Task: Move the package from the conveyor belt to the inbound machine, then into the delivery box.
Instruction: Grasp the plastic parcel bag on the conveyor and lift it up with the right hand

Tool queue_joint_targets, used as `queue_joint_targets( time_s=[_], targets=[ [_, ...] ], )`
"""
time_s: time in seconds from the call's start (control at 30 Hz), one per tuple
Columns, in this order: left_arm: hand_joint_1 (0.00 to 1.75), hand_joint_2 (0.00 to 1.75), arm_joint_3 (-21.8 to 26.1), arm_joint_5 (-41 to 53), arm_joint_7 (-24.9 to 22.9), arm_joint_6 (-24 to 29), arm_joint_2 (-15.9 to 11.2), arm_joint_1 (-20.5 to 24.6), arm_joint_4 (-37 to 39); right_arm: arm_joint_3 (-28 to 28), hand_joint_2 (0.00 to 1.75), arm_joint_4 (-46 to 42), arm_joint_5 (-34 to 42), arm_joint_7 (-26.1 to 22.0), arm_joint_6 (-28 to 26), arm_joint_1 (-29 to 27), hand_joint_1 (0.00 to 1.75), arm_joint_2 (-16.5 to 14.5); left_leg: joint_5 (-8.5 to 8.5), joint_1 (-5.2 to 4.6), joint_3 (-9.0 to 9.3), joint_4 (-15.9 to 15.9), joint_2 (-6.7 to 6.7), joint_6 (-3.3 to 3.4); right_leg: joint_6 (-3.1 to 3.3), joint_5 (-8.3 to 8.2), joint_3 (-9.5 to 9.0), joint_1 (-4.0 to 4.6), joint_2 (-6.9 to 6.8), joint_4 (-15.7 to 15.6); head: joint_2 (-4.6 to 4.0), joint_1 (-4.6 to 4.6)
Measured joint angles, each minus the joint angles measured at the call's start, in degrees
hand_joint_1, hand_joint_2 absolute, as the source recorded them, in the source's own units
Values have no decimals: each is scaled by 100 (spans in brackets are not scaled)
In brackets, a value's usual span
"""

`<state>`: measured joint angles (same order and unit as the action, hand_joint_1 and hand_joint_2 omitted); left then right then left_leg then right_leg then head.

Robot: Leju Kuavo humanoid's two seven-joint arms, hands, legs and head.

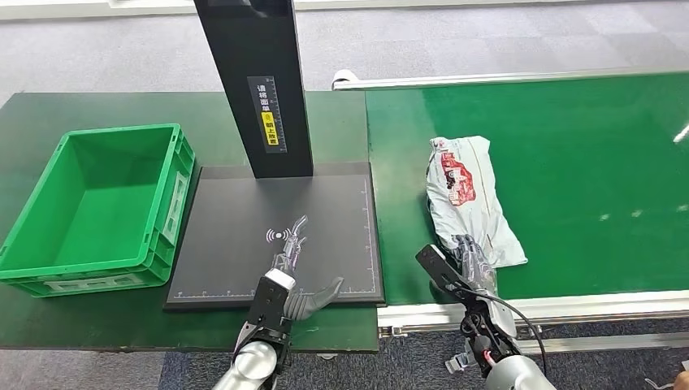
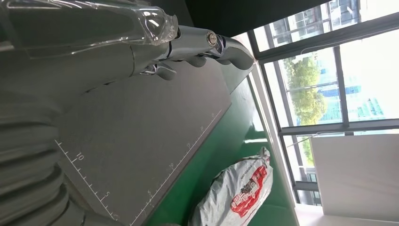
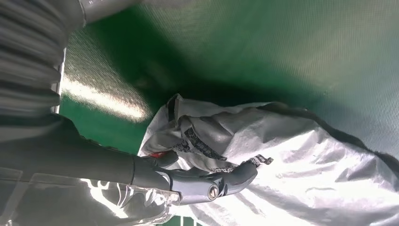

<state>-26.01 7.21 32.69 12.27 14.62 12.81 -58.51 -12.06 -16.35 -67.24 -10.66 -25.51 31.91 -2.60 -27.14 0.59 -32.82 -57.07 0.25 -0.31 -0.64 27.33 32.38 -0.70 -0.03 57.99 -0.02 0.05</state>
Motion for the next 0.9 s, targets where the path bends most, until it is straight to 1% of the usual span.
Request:
queue_joint_targets(
  time_s=[0.43, 0.6, 0.67, 0.8, 0.9],
  targets=[
    [0, 175, 19, 105, -71, -61, 0, -8, -75, -104, 175, -46, 159, -229, -138, -53, 175, -12, -1, 1, 18, 1, 1, -1, 0, 1, -16, 1, 0, 0, 1, 0],
    [0, 175, 25, 156, -71, -62, -1, -54, -117, -142, 175, -75, 338, -404, -293, -107, 175, 2, -2, 1, 15, 1, 1, -1, 0, 1, -15, 1, 0, 0, 0, 1],
    [0, 175, 34, 184, -72, -57, -1, -83, -141, -167, 175, -100, 459, -543, -396, -140, 175, 3, -2, 1, 14, 1, 0, -1, 0, 1, -15, 1, 0, 0, -1, 0],
    [0, 175, 84, 239, -92, -19, -2, -111, -186, -232, 175, -252, 789, -1007, -646, -289, 175, -18, -2, 0, 6, 1, -3, -1, 0, 1, -12, 0, -1, 0, 1, 1],
    [0, 175, 149, 290, -118, -12, -2, -117, -226, -231, 175, -628, 1142, -1323, -710, -446, 175, -92, -1, 0, 4, 1, -3, -1, 0, 0, -8, 1, 0, 1, 0, 1]
  ],
)
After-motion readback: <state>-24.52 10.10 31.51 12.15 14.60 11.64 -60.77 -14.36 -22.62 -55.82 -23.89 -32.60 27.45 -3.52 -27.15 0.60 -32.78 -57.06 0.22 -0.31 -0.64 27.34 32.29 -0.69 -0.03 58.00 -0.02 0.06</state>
